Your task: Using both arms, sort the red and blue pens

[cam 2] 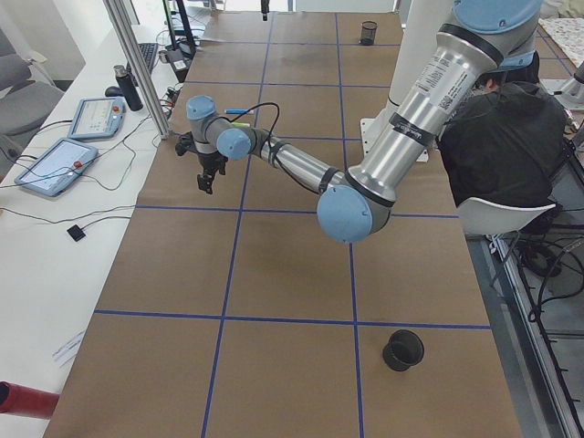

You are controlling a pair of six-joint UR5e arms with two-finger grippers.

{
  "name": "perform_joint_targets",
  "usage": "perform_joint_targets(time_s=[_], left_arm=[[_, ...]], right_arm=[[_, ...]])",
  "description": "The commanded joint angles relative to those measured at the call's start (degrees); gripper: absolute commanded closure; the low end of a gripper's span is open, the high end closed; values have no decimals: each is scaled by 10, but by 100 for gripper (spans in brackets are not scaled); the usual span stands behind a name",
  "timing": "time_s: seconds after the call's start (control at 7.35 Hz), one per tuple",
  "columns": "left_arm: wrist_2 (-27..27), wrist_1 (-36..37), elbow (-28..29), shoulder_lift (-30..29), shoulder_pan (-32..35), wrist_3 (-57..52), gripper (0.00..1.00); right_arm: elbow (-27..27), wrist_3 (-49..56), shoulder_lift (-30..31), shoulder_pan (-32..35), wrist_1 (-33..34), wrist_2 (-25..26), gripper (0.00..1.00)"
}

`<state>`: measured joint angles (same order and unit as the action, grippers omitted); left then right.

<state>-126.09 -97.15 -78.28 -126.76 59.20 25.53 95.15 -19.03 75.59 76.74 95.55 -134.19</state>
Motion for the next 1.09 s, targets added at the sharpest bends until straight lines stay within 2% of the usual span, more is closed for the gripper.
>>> perform_joint_targets(time_s=[0.0,0.41,0.54,0.68,0.95], left_arm=[[0,-2,72,-92,-40,98,3],[1,-6,151,-196,-89,194,5],[22,-7,167,-211,-108,199,5],[53,-11,176,-216,-124,201,5],[57,-63,208,-218,-145,251,9]], right_arm=[[-12,-2,-31,-28,-6,5,0],[-24,0,3,-28,-96,1,0],[-23,0,10,-29,-132,5,0],[-22,-2,9,-31,-135,7,0],[-15,-54,7,-41,-135,6,0]])
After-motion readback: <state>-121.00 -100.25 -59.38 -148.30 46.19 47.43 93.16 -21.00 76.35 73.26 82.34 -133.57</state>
